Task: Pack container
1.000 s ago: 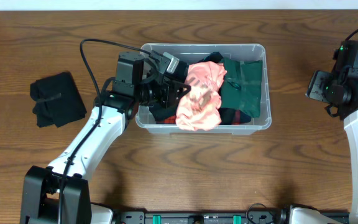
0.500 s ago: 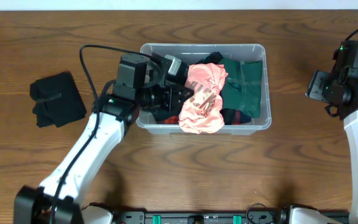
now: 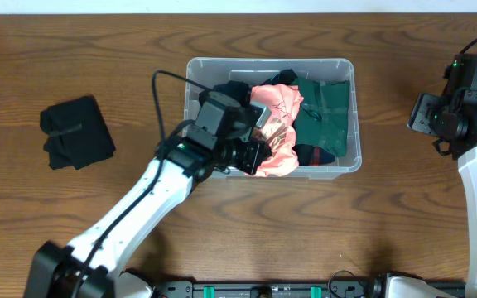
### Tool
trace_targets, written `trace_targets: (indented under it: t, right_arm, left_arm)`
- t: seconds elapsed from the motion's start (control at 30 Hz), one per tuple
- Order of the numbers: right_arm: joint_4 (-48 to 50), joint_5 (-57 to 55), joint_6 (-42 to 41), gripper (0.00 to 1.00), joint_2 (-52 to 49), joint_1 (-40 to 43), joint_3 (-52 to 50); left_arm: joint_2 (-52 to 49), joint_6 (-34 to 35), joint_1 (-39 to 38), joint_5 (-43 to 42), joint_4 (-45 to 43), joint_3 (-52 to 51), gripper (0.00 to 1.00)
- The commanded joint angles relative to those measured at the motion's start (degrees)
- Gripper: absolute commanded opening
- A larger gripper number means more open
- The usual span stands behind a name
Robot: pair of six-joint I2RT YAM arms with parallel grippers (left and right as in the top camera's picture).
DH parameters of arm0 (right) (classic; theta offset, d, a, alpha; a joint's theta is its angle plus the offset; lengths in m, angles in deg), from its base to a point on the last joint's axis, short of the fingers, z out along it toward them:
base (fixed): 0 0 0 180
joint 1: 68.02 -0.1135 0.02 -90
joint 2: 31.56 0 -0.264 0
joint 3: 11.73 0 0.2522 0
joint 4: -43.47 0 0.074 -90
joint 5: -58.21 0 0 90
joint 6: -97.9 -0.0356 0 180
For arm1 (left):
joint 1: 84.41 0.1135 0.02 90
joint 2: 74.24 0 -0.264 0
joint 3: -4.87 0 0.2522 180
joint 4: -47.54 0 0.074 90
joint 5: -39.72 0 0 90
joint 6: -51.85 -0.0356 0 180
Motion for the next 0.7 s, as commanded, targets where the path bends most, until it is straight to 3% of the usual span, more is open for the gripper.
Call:
trace_targets:
  t: [0.0,0.23,0.43,0.53,0.63,0.67]
  right_arm:
    - [-0.2,0.2,-0.2,0.68,-0.2,0.0,-0.3]
    - [-0.3,0.2,-0.1,0.68,-0.2,0.0,-0.3]
    - [-0.2,0.2,-0.1,0.68,-0.2,0.0,-0.3]
    - [-0.2,0.2,-0.2,0.68,-0.2,0.0,-0.3]
    - [-0.2,0.2,-0.2,0.68,-0.2,0.0,-0.3]
    - [-0.2,0.3,-0.2,0.68,-0.2,0.0,-0.3]
  left_arm:
    - [-5.9,-0.3,0.0,9.3,-4.4,1.0,0.11]
    - [-14.9,-0.3,0.1,9.2,-10.9,1.0,0.09]
    - [-8.0,-3.0,0.2,9.3,-9.4,1.9,0.08]
    - [-0.9,-3.4,0.2,10.6,-8.0,3.2,0.16]
    - [5.9,-3.4,0.1,14.1,-8.9,3.7,0.32]
    - [6.8,-3.4,0.1,14.9,-9.2,3.7,0.32]
